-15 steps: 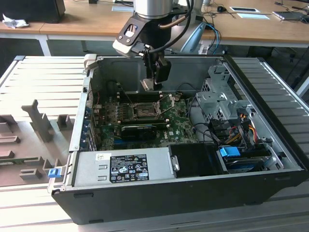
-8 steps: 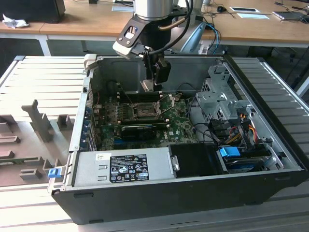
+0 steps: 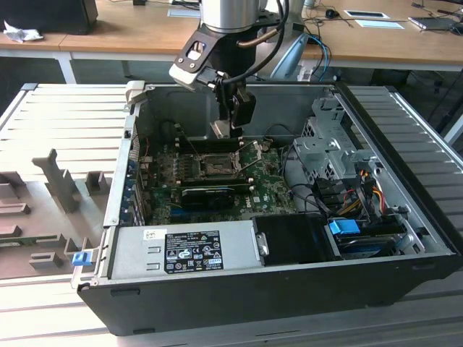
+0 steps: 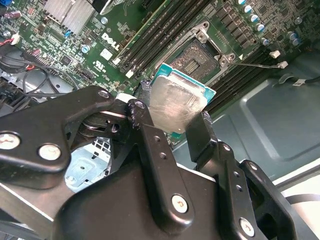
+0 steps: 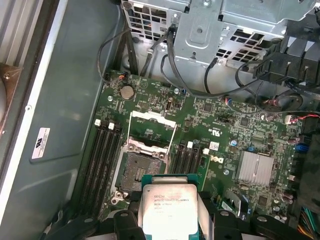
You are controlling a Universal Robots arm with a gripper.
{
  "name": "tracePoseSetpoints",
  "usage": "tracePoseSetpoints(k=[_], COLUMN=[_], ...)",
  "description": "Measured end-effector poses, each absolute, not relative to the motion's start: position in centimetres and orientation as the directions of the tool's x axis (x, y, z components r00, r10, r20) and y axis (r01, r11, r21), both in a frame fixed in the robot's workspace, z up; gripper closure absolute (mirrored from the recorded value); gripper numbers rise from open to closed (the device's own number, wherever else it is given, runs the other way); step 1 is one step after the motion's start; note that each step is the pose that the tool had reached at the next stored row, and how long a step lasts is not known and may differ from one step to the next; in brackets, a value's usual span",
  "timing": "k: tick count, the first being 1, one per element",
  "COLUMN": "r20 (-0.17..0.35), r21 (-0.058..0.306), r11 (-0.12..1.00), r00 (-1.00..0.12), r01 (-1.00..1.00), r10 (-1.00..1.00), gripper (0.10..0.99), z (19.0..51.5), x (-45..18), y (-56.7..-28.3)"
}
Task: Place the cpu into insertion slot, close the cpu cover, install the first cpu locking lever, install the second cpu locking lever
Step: 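Place the cpu into insertion slot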
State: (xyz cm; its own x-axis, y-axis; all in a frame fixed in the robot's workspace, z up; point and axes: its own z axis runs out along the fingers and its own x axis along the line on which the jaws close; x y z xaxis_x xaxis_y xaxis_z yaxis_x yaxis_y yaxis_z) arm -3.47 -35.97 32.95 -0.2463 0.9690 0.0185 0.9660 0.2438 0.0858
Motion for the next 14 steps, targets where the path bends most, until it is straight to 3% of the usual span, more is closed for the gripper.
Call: tracePoseSetpoints(k=[14], r20=[0.018], r21=[0.086], r11=[0.183], r00=[-0.185], r01=[0.979], r10=[0.983], gripper=[0.557], z=[31.6], x=[-3.5], y=[-36.0])
